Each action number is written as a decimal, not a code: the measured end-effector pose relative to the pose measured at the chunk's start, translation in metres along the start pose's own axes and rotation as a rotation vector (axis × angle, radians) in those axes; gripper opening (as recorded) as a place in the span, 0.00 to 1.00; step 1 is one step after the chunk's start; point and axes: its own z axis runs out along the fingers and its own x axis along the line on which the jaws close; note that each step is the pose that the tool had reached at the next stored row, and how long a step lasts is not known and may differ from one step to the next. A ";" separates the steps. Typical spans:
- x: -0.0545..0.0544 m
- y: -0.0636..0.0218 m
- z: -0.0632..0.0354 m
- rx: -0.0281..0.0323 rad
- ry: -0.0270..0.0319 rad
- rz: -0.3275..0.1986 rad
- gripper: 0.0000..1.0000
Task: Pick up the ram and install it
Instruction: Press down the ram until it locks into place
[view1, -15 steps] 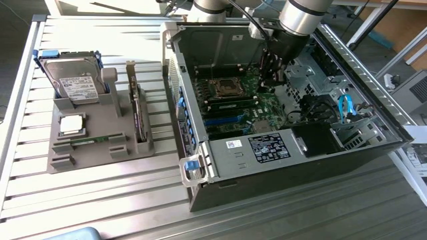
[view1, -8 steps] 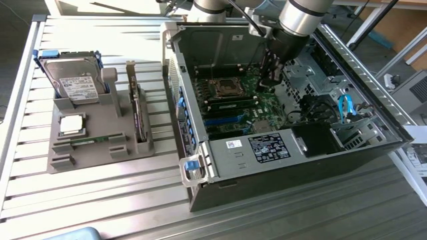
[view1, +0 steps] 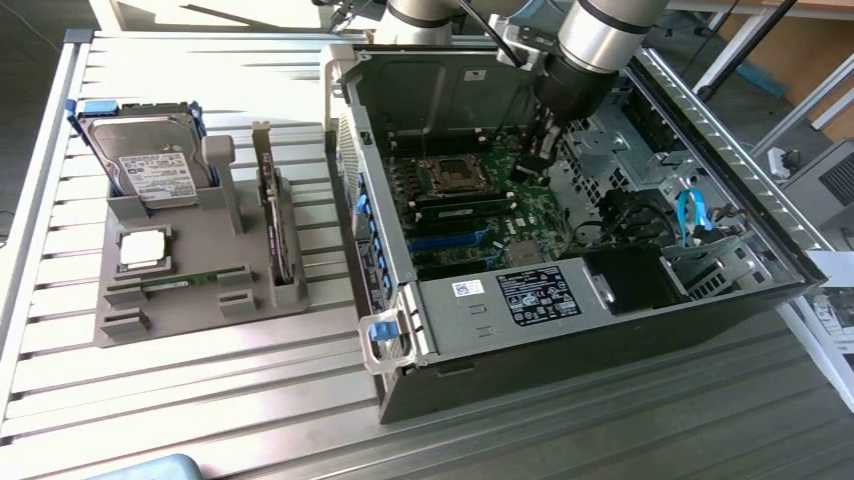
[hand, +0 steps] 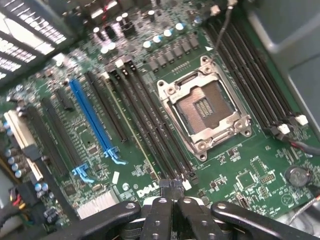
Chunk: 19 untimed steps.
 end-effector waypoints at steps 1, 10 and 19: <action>0.000 0.0000 0.0000 -0.0009 -0.0008 0.014 0.11; 0.000 0.0000 0.0000 -0.0122 -0.0113 0.177 0.11; 0.000 0.0000 0.0001 -0.0232 -0.0214 0.335 0.11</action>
